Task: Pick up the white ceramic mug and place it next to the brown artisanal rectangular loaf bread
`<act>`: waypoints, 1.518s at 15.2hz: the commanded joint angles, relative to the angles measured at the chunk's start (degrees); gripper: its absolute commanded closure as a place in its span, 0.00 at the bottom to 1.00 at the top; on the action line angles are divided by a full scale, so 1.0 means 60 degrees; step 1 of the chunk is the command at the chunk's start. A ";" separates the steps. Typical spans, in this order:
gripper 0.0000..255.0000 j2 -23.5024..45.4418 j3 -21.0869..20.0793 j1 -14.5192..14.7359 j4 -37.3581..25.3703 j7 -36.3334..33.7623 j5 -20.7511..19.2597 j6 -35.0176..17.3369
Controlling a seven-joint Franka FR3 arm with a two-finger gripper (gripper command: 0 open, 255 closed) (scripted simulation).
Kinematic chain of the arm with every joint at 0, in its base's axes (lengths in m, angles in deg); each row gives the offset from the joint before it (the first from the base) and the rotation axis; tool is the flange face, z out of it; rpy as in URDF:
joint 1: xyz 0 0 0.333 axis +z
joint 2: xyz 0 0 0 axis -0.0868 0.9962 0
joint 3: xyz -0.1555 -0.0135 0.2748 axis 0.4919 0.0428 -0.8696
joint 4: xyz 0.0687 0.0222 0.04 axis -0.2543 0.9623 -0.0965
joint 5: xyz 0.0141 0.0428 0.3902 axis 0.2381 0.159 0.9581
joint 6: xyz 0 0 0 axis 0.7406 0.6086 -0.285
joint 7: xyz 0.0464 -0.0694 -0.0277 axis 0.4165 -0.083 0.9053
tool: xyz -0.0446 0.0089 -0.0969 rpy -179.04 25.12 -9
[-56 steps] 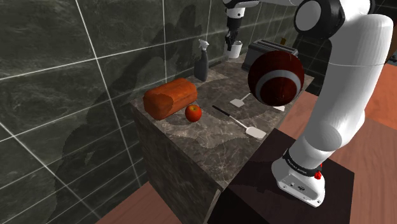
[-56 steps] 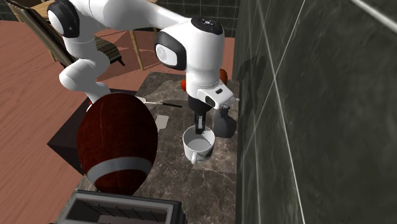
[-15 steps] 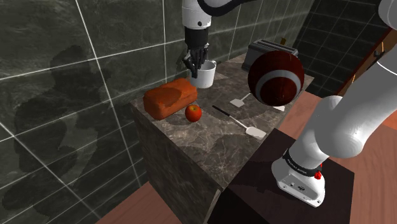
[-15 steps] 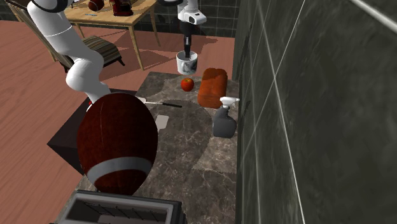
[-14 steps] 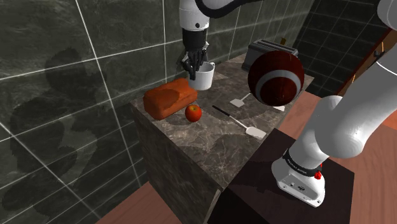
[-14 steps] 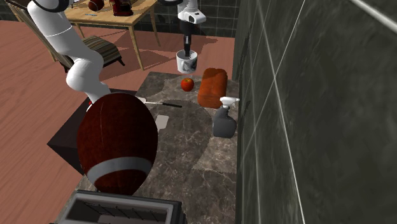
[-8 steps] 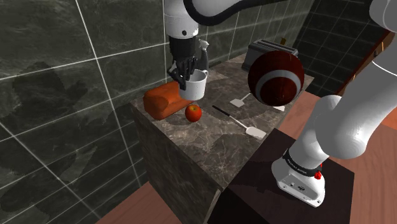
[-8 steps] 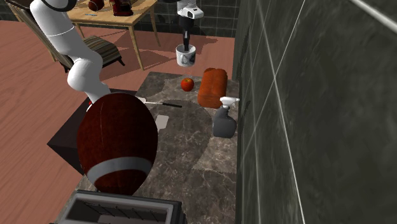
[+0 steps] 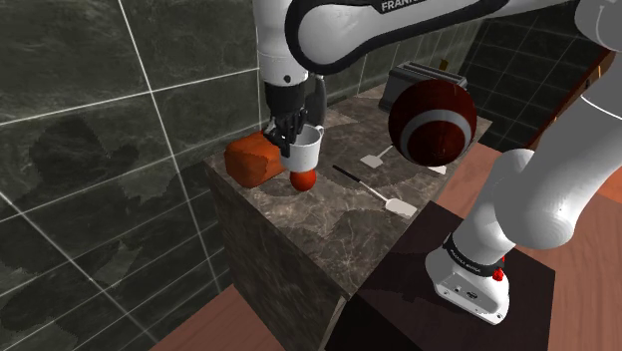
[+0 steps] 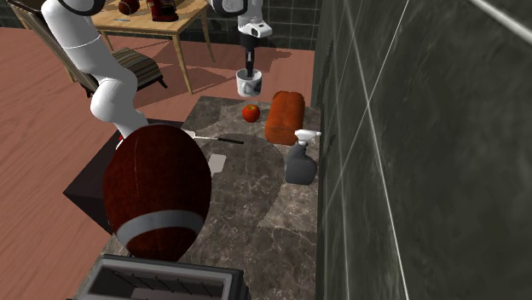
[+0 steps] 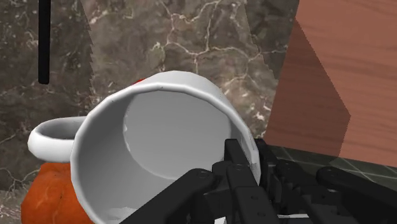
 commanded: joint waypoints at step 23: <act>1.00 0.1086 -0.0070 0.0011 0.1721 -0.0290 -0.0308 -0.2776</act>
